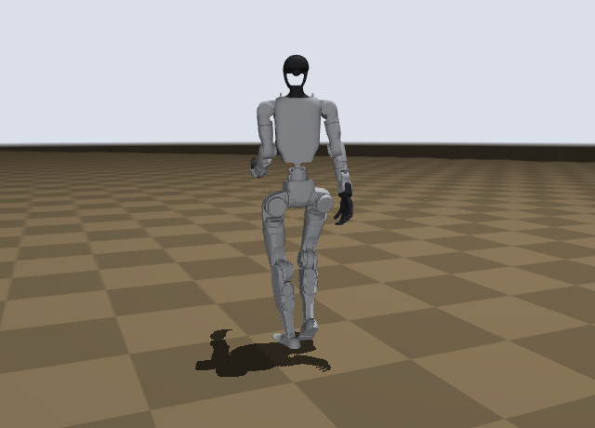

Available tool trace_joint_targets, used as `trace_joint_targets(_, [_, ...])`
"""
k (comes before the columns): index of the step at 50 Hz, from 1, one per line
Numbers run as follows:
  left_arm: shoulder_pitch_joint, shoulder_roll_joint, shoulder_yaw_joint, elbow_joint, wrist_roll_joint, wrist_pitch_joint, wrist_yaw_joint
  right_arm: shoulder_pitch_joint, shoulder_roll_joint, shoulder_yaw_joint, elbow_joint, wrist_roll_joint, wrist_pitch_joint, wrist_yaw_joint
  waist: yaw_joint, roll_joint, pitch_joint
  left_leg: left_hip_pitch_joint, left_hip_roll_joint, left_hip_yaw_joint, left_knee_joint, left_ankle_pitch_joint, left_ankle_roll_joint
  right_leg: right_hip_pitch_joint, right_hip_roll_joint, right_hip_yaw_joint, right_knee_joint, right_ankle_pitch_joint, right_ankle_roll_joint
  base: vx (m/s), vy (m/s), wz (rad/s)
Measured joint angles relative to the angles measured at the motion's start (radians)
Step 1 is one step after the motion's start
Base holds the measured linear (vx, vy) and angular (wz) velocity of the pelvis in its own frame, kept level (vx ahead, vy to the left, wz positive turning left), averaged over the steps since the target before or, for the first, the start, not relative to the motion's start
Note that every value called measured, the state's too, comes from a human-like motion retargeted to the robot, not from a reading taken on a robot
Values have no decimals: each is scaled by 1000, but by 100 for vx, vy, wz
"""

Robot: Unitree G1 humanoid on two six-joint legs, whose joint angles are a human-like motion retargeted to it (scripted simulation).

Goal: Walk run

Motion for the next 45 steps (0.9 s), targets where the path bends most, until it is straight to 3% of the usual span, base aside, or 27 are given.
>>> trace_joint_targets(4, [-32,5,-15,-15,-16,0,-19,74,7,-30,0,69,-8,-34,-82,-20,17,81,-60,-59,-20,-40,-6,-78,-97,33,-308,-61,110,77,-10,103])
trace_joint_targets(7, [-50,5,-20,-12,-35,4,-29,95,20,-42,0,71,6,-38,-120,-55,41,165,-98,-96,-27,-75,-22,-101,-185,21,-557,-114,147,85,-23,63])
trace_joint_targets(10, [-54,-5,-20,-2,-52,-5,-31,86,25,-33,0,41,14,-9,-137,-67,57,244,-103,-119,-36,-103,-55,-140,-197,71,-750,-141,222,84,-27,23])
trace_joint_targets(12, [-41,-18,-21,5,-55,-12,-30,70,25,-17,0,13,5,4,-139,-60,51,276,-94,-124,-29,-106,-82,-148,-211,20,-785,-140,252,97,-37,5])
trace_joint_targets(15, [-14,-42,-26,23,-57,-13,-27,25,21,-5,0,-33,-4,-3,-164,-42,28,295,-74,-151,10,-48,-139,-146,-207,-30,-696,-111,139,93,-37,47])
trace_joint_targets(16, [-1,-50,-29,31,-55,-9,-25,12,22,-5,-5,-45,-5,-17,-187,-31,18,298,-58,-176,31,8,-172,-134,-216,-72,-682,-68,132,98,-44,95])
trace_joint_targets(18, [21,-65,-26,49,-43,3,-22,-15,21,-2,-22,-56,-9,-49,-224,-7,-3,288,-30,-228,99,170,-247,-117,-183,27,-648,-30,110,112,-56,90])
trace_joint_targets(20, [44,-81,-31,66,-16,7,-13,-48,18,6,-42,-40,-17,-79,-211,4,-19,258,-26,-261,213,396,-338,-102,-157,68,-595,-66,49,96,-46,5])
trace_joint_targets(22, [67,-87,-55,68,-3,1,6,-95,15,13,-62,-15,-23,-94,-190,-20,-19,187,-45,-259,422,543,-390,-41,-151,88,-577,-131,-1,101,-48,-17])
trace_joint_targets(25, [64,-75,-65,66,-5,1,1,-173,14,31,-107,25,-35,-105,-171,-83,-32,65,-61,-179,680,672,-346,48,-206,11,-606,-162,-21,78,-40,-22])
trace_joint_targets(27, [47,-66,-53,68,2,17,-32,-253,7,44,-142,66,-51,-119,-162,-100,-34,-47,-49,-159,794,536,-292,100,-151,107,-617,-200,-43,68,-31,-21])
trace_joint_targets(30, [39,-61,-31,53,7,16,-47,-348,-7,64,-195,98,-84,-133,-113,-127,-26,-166,-2,-38,827,405,-205,178,-149,77,-660,-206,-50,74,-31,-86])
trace_joint_targets(34, [40,-48,-9,27,8,-4,-52,-442,-19,99,-286,139,-132,-132,-24,-143,-15,-289,5,64,619,249,-142,252,-92,115,-688,-229,-81,81,-24,-115])
trace_joint_targets(37, [32,-45,1,22,11,-7,-52,-493,-35,116,-353,160,-158,-113,31,-115,11,-331,-19,45,321,255,-131,315,-23,128,-701,-259,-103,79,-15,-76])
trace_joint_targets(40, [23,-53,7,32,1,-6,-44,-521,-55,125,-408,160,-178,-96,49,-93,41,-344,-23,142,59,217,-72,390,23,125,-707,-297,-123,80,-10,-26])
trace_joint_targets(42, [21,-60,15,41,-8,-3,-35,-521,-61,130,-423,151,-189,-98,66,-99,49,-360,-100,16,-66,157,-100,439,21,101,-710,-310,-127,94,-9,-32])
trace_joint_targets(45, [32,-62,27,52,-12,-2,-29,-490,-55,136,-405,126,-192,-116,88,-118,39,-349,-110,49,-103,136,-98,492,13,85,-685,-295,-122,105,-7,-39])
